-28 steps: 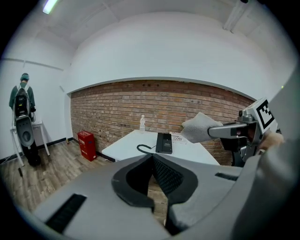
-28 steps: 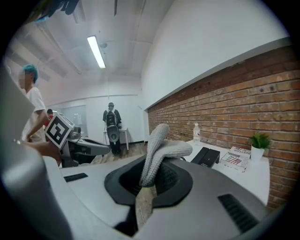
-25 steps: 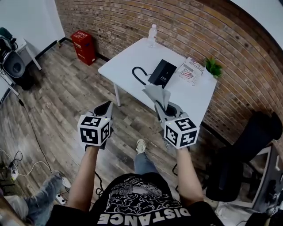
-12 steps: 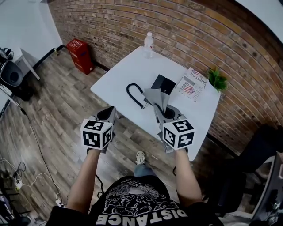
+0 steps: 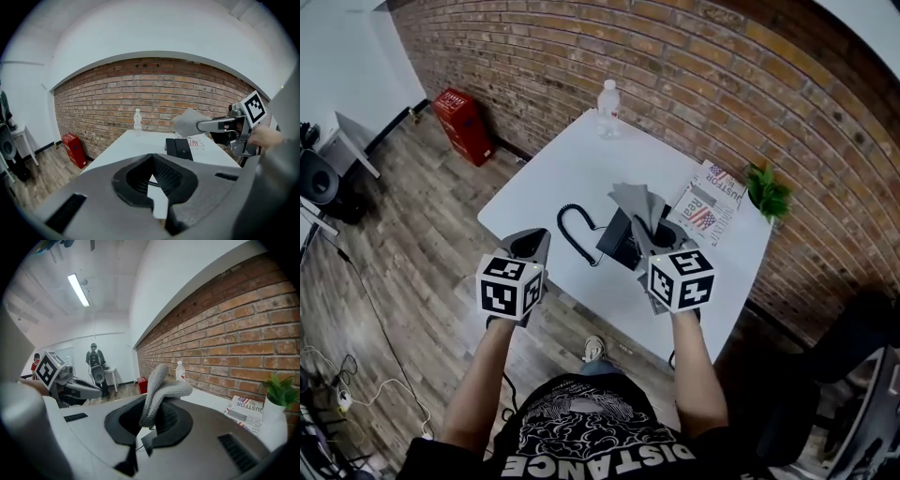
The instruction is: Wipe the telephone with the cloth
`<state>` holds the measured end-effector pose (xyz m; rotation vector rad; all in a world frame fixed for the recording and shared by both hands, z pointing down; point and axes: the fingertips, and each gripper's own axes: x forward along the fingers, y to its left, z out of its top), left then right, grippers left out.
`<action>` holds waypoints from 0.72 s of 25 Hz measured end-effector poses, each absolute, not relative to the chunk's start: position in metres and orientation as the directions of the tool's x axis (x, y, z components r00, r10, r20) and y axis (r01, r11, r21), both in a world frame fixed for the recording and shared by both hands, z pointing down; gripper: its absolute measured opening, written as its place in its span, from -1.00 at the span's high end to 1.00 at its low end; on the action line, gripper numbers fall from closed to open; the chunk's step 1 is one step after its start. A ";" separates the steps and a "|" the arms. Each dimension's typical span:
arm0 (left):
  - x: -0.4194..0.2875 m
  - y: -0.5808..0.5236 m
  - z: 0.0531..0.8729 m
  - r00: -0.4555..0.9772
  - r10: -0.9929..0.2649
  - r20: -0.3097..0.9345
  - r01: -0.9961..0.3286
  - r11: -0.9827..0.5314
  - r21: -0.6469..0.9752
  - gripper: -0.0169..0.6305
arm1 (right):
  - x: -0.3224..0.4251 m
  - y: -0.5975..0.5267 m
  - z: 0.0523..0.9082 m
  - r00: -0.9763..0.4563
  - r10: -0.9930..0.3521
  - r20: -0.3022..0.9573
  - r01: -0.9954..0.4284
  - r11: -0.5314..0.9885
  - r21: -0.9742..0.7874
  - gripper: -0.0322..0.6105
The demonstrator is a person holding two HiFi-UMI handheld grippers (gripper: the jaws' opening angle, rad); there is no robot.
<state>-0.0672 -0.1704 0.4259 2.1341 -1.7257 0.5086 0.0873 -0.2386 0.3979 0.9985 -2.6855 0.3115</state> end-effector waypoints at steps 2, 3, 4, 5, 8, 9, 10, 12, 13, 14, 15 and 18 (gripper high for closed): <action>-0.069 -0.186 0.431 0.195 -0.849 0.491 -0.979 -0.197 0.048 0.93 | 0.086 -0.258 0.402 -0.726 -0.608 0.322 -0.666 0.737 -0.110 0.86; -0.070 -0.193 0.434 0.195 -0.847 0.495 -0.979 -0.196 0.051 0.93 | 0.086 -0.267 0.406 -0.724 -0.607 0.328 -0.668 0.736 -0.111 0.86; -0.070 -0.201 0.436 0.195 -0.845 0.498 -0.980 -0.194 0.054 0.93 | 0.085 -0.275 0.410 -0.721 -0.606 0.336 -0.669 0.735 -0.111 0.86; -0.071 -0.207 0.438 0.194 -0.843 0.501 -0.980 -0.191 0.058 0.93 | 0.085 -0.283 0.415 -0.717 -0.606 0.344 -0.671 0.733 -0.110 0.86; -0.071 -0.229 0.443 0.199 -0.838 0.508 -0.979 -0.194 0.063 0.93 | 0.088 -0.305 0.430 -0.698 -0.613 0.371 -0.687 0.718 -0.107 0.86; -0.070 -0.235 0.445 0.203 -0.835 0.511 -0.978 -0.199 0.063 0.93 | 0.089 -0.312 0.435 -0.690 -0.617 0.378 -0.695 0.711 -0.110 0.86; -0.070 -0.241 0.447 0.207 -0.832 0.514 -0.977 -0.203 0.064 0.93 | 0.090 -0.318 0.440 -0.684 -0.620 0.384 -0.702 0.703 -0.116 0.86; -0.070 -0.249 0.453 0.213 -0.825 0.523 -0.976 -0.208 0.069 0.93 | 0.092 -0.329 0.447 -0.675 -0.624 0.393 -0.712 0.690 -0.127 0.86; -0.071 -0.252 0.456 0.213 -0.821 0.530 -0.976 -0.208 0.070 0.93 | 0.092 -0.333 0.451 -0.670 -0.627 0.397 -0.718 0.684 -0.130 0.86; -0.072 -0.255 0.460 0.213 -0.816 0.538 -0.976 -0.208 0.070 0.93 | 0.093 -0.338 0.454 -0.663 -0.631 0.401 -0.724 0.677 -0.131 0.86; -0.073 -0.257 0.464 0.213 -0.810 0.546 -0.975 -0.209 0.071 0.93 | 0.094 -0.341 0.457 -0.656 -0.637 0.405 -0.731 0.669 -0.133 0.86; -0.073 -0.261 0.472 0.224 -0.800 0.557 -0.973 -0.217 0.080 0.93 | 0.098 -0.352 0.462 -0.632 -0.662 0.403 -0.756 0.640 -0.133 0.86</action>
